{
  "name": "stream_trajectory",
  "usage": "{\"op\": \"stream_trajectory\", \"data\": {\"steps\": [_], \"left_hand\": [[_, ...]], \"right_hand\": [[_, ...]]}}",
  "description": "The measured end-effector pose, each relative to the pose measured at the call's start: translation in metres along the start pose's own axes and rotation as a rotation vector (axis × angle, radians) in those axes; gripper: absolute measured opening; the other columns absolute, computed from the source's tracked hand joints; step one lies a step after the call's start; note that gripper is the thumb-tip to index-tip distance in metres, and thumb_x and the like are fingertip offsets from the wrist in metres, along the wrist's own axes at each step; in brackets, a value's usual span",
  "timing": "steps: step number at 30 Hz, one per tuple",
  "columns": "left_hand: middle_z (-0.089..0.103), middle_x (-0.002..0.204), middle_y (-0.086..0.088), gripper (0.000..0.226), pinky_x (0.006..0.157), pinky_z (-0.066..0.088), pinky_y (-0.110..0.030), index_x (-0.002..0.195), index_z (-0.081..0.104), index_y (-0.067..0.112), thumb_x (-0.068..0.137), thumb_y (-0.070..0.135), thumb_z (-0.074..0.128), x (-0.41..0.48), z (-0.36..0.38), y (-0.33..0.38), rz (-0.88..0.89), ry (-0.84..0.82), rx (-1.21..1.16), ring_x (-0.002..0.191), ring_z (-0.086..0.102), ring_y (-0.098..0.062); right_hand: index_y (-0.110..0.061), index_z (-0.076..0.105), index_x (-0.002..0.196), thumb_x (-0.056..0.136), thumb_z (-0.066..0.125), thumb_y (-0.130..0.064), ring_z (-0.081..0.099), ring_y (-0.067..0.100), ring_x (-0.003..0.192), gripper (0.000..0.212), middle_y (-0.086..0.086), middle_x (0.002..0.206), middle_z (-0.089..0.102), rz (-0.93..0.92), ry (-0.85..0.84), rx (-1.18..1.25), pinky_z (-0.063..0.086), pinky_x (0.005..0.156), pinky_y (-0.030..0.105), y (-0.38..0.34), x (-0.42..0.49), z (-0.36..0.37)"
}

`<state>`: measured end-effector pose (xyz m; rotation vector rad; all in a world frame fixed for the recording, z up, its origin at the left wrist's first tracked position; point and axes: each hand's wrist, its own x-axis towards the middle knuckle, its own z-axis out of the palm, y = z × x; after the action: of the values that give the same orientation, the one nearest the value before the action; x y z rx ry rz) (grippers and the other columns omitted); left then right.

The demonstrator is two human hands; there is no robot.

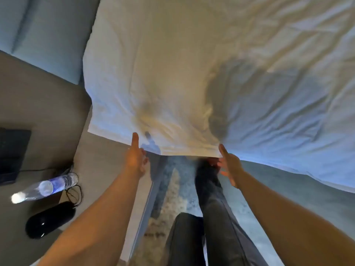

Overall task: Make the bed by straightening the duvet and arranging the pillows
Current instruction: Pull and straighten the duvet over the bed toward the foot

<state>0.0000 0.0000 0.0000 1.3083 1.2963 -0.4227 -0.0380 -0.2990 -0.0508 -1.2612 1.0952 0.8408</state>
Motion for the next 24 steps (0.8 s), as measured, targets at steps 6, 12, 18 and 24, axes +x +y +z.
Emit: {"op": "stream_trajectory", "data": {"steps": [6, 12, 18, 24], "left_hand": [[0.046, 0.074, 0.006, 0.075, 0.068, 0.044, -0.024, 0.106, 0.052, 0.022, 0.073, 0.089, 0.057, 0.066, 0.021, 0.037, 0.001, 0.162, -0.158, 0.064, 0.044, -0.011], [0.074, 0.108, 0.007, 0.097, 0.084, 0.056, -0.035, 0.134, 0.066, 0.039, 0.055, 0.095, 0.067, 0.121, 0.008, 0.051, 0.015, 0.003, -0.361, 0.097, 0.070, -0.017], [0.072, 0.132, -0.002, 0.072, 0.108, 0.051, -0.052, 0.138, 0.065, 0.028, 0.086, 0.077, 0.060, 0.136, 0.004, 0.062, 0.068, -0.203, -0.506, 0.121, 0.069, -0.029], [0.071, 0.133, -0.008, 0.062, 0.105, 0.052, -0.055, 0.137, 0.065, 0.019, 0.092, 0.062, 0.065, 0.136, -0.019, 0.078, 0.070, -0.249, -0.617, 0.124, 0.067, -0.033]], "right_hand": [[-0.022, 0.035, 0.158, 0.066, 0.068, -0.088, 0.041, 0.035, 0.145, 0.118, 0.014, 0.164, 0.035, 0.226, 0.012, 0.386, 0.042, 0.113, 0.054, -0.012, 0.062, 0.054], [-0.026, 0.037, 0.159, 0.044, 0.069, -0.098, 0.053, 0.030, 0.135, 0.140, 0.012, 0.144, 0.056, 0.273, -0.067, 0.807, 0.034, 0.119, 0.047, -0.004, 0.091, 0.092], [-0.030, 0.059, 0.144, 0.036, 0.099, -0.070, 0.071, 0.034, 0.117, 0.122, 0.001, 0.129, 0.073, 0.257, 0.037, 1.442, 0.054, 0.102, 0.051, 0.002, 0.104, 0.111], [-0.030, 0.070, 0.135, 0.068, 0.063, -0.091, 0.071, 0.035, 0.119, 0.091, 0.004, 0.131, 0.073, -0.044, 0.054, 1.371, 0.054, 0.104, 0.054, -0.013, 0.077, 0.116]]}}
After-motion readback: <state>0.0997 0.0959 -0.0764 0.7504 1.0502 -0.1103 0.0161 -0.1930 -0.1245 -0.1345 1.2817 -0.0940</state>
